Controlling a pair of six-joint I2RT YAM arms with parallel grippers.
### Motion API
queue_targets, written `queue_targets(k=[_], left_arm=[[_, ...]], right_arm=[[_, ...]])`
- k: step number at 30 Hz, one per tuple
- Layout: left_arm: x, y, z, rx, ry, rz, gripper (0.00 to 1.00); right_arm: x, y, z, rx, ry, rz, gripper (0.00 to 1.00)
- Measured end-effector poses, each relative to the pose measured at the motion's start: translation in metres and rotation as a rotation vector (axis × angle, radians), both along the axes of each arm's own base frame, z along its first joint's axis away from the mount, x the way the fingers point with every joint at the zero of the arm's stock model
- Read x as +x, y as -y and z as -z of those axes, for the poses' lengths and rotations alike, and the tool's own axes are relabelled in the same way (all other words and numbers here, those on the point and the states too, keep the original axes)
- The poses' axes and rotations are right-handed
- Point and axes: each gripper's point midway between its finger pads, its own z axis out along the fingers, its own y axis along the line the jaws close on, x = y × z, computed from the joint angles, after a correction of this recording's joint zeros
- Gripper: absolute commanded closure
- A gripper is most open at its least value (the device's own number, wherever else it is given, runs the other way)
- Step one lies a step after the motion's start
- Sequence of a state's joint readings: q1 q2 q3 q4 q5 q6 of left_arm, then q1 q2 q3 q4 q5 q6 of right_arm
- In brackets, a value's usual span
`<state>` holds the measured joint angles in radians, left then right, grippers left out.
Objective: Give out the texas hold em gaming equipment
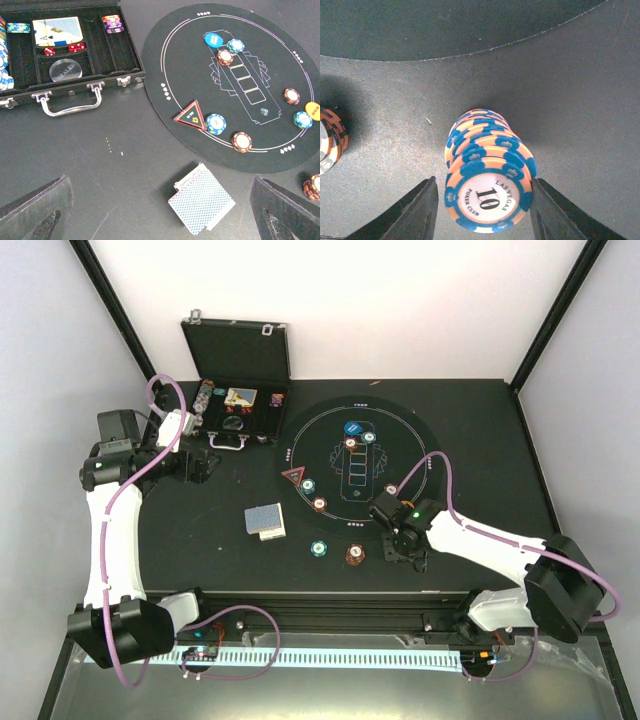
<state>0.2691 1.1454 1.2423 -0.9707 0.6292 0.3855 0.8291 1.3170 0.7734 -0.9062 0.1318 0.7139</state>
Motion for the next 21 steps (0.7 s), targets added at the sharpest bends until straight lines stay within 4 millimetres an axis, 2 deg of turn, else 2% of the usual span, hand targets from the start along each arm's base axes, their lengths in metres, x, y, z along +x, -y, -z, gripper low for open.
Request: queue_targets(k=[5, 17, 21], left_arm=[[0.0000, 0.0000, 0.0000, 0.000, 0.000, 0.000, 0.01], [-0.0001, 0.0000, 0.0001, 0.000, 0.000, 0.000, 0.01], [0.0000, -0.0001, 0.0000, 0.000, 0.000, 0.000, 0.01]], right_arm=[[0.0000, 0.0008, 0.0007, -0.007, -0.001, -0.001, 0.52], [0.0014, 0.0037, 0.0013, -0.024, 0.007, 0.003, 0.77], [0.0007, 0.0060, -0.0004, -0.036, 0.004, 0.003, 0.82]])
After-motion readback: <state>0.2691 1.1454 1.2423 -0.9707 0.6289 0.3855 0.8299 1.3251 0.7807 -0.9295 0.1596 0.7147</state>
